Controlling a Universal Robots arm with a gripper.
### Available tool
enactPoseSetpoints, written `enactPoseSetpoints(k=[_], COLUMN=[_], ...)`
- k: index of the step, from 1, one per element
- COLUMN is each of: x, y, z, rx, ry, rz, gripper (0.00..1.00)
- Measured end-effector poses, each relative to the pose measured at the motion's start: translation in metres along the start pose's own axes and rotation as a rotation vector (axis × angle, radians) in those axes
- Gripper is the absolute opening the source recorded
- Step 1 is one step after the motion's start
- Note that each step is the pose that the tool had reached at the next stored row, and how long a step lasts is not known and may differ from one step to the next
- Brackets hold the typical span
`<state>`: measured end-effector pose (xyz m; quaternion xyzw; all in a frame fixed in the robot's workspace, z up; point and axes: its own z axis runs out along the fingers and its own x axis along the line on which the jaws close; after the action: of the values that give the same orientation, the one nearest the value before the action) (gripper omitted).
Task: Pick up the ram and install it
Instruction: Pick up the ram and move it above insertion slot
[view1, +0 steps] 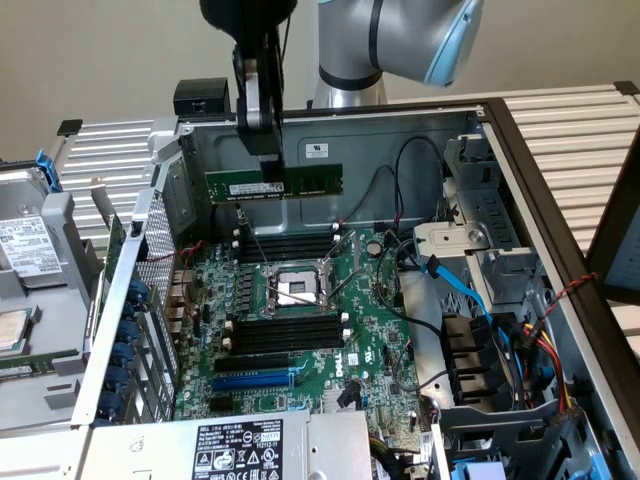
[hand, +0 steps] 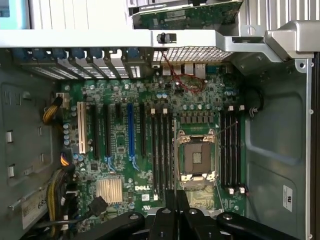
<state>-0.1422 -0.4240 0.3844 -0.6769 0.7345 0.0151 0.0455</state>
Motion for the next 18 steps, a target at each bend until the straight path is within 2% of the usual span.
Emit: enactPoseSetpoints(k=[3, 6, 12, 18], x=[0.0, 0.0, -0.001, -0.007], y=[-0.0052, -0.0074, -0.0075, -0.0064], z=[0.0058, 0.0113, 0.0223, 0.0338], rx=[0.0005, 0.0012, 0.0025, 0.0024], ry=[-0.0023, -0.0018, -0.001, -0.0006], rz=[0.009, 0.018, 0.035, 0.045], gripper=[0.12, 0.12, 0.12, 0.12])
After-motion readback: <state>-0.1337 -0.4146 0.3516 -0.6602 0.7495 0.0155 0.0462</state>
